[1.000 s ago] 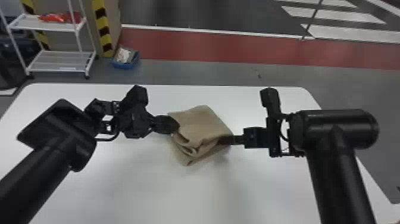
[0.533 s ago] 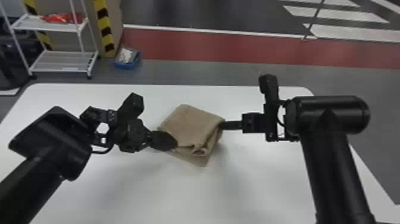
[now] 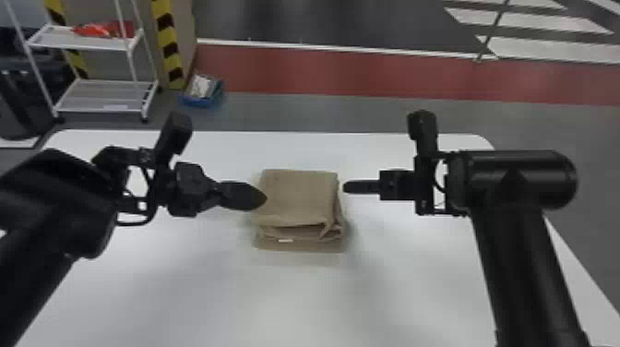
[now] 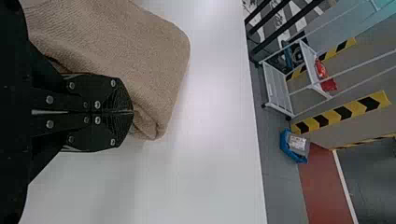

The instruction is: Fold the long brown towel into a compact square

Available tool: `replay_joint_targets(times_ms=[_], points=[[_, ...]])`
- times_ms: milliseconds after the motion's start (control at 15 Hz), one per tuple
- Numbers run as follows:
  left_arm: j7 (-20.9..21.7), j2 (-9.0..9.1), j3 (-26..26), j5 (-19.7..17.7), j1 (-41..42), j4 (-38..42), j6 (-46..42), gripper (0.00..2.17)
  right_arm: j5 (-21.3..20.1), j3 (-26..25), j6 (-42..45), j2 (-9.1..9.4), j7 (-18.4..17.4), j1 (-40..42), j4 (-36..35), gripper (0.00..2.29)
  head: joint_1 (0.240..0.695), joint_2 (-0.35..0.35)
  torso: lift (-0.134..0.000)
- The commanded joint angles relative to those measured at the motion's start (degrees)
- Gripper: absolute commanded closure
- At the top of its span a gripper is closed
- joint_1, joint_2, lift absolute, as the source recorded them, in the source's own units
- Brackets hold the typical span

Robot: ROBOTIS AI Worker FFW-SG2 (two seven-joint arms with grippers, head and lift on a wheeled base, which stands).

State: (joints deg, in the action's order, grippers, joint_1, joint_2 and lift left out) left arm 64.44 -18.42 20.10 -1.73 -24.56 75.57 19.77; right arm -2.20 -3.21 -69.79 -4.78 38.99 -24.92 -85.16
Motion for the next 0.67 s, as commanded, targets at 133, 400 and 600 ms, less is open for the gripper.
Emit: replay_joint_targets(times_ms=[133, 400, 600], points=[[-4.0, -2.76, -6.0, -0.6, -2.2, -1.3, 0.4, 2.14, 0.3, -1.0, -1.2, -1.38, 0.0, 2.2, -2.1, 2.13, 0.695, -0.080, -0.124], [-7.4, -0.13, -1.4, 6.6, -1.9, -8.4, -8.9, 2.14, -1.4, 1.8, 1.8, 1.79, -0.7, -1.6, 3.4, 2.13, 0.695, -0.035, -0.124], [-8.2, 0.66, 1.3, 8.4, -1.5, -9.1, -10.3, 2.14, -3.1, 2.9, 2.9, 4.07, -1.0, -3.7, 6.2, 2.13, 0.695, -0.028, -0.124]])
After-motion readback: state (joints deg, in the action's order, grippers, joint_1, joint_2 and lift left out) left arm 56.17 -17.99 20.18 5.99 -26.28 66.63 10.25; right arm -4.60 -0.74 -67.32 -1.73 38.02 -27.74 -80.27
